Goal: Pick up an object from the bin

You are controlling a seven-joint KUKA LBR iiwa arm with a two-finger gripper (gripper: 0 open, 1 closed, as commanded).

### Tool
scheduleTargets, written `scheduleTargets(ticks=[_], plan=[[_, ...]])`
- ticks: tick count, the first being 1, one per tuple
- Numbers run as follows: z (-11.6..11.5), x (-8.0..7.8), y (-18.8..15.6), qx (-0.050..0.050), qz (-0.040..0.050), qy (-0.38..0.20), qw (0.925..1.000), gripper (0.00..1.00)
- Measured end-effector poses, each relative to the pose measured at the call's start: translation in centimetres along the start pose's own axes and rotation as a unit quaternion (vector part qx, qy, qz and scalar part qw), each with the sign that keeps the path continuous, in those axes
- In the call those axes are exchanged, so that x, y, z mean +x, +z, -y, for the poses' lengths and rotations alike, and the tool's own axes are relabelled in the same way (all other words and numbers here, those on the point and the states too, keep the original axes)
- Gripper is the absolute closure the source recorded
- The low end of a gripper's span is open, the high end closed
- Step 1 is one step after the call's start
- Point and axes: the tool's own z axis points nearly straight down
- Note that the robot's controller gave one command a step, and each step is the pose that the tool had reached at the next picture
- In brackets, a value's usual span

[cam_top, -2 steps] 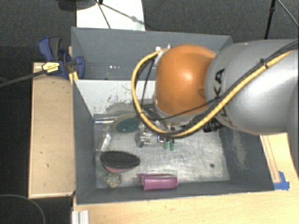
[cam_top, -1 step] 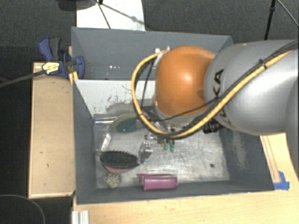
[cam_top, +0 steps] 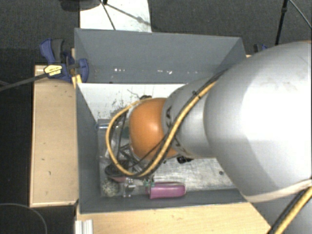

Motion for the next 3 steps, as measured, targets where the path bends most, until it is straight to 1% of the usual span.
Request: scheduleTargets(ticks=[1,2,3], plan=[[-0.1,0.0,-0.3,-0.001,-0.0006,0.001,1.0000,1.00],[0.1,-1.5,-12.8,-0.001,0.0017,-0.011,0.9999,1.00],[-0.4,-10.2,-18.6,0.000,0.0018,-0.142,0.9899,1.00]])
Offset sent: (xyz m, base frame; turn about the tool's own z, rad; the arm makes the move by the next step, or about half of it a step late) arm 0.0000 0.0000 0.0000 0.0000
